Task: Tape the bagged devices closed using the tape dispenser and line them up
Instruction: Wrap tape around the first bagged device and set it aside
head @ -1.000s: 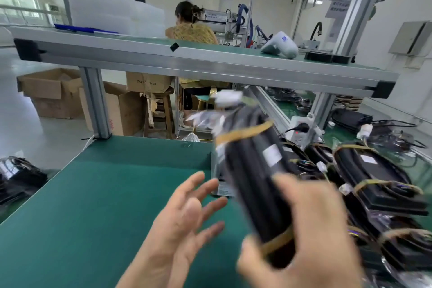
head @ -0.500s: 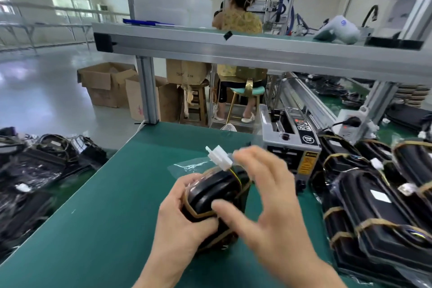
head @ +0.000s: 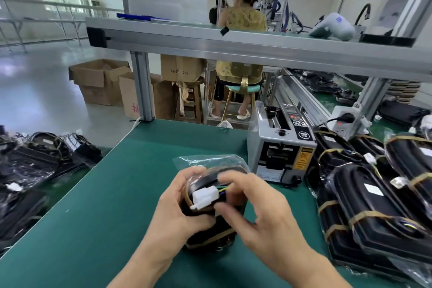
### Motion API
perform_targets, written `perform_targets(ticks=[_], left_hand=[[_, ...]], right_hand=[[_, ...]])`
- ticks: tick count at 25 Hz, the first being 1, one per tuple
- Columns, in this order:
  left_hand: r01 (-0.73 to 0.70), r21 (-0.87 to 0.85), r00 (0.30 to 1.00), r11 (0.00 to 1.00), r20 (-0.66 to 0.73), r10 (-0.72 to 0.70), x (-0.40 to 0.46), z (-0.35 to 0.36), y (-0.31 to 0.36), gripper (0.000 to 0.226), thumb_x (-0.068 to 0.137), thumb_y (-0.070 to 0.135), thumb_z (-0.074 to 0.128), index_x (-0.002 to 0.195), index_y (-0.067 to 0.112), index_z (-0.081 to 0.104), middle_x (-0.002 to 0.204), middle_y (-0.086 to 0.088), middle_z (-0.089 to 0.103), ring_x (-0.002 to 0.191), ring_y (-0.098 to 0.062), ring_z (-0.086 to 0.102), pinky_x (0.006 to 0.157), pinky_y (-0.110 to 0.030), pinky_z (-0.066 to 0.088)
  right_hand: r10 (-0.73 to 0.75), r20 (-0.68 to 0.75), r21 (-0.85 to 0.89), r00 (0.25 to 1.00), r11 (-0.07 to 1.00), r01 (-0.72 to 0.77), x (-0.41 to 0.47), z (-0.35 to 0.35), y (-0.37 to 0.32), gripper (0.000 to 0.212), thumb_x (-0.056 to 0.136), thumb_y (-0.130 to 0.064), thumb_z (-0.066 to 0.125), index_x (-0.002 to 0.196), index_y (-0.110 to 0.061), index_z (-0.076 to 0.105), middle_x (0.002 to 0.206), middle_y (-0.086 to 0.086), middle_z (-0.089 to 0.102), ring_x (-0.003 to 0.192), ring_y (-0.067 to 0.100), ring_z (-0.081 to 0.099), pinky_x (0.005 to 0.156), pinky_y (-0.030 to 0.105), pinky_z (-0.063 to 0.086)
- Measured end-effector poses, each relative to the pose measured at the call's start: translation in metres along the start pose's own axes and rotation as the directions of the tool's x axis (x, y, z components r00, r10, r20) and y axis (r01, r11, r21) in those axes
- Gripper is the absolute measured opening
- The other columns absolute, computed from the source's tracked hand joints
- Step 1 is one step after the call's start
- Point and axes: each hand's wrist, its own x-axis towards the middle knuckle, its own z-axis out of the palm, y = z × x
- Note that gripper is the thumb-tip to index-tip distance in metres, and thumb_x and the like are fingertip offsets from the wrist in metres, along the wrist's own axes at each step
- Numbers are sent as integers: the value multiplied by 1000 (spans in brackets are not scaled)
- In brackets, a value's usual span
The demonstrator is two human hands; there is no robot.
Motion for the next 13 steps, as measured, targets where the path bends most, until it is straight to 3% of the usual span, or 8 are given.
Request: perform_targets(ticks=[2,7,9,11,13], left_hand=[[-8,17,1000,1000,1,8,-2,3,-1,70,45,3,74,107,33,60,99,-3,70,87,-19,65,74,-22,52],[-66,-33,994,997,81,69,-3,9,4,61,58,16,84,108,40,59,107,-1,72,94,-16,70,71,-18,54],[-49,-37,992,998,117,53,-1,9,5,63,58,15,84,110,39,59,109,-2,71,96,-17,69,71,-19,54],[-51,-17,992,999,116,53,0,7,3,67,54,14,85,111,36,58,110,-3,71,97,-18,69,73,-19,53],[-43,-6,992,999,115,44,0,4,-1,71,50,17,87,112,32,57,109,-3,71,95,-18,69,74,-19,52]], right_hand=[[-16,-53,-59,998,998,13,-1,-1,3,20,91,-21,62,110,-22,63,84,-11,51,77,9,50,71,17,43],[-257,-51,-270,965,934,234,-23,3,14,18,89,-10,63,102,-6,75,81,6,64,67,24,53,56,33,46],[-172,-93,-162,981,974,156,-26,3,14,21,93,-23,61,100,-10,76,87,1,60,72,21,54,62,33,47],[45,-93,75,995,996,-38,-17,-2,12,17,87,-36,67,94,-23,76,98,-8,52,91,16,56,78,31,46],[246,50,255,968,934,-250,-6,-7,14,27,72,-41,78,96,-32,70,112,-15,53,114,13,52,97,31,40]])
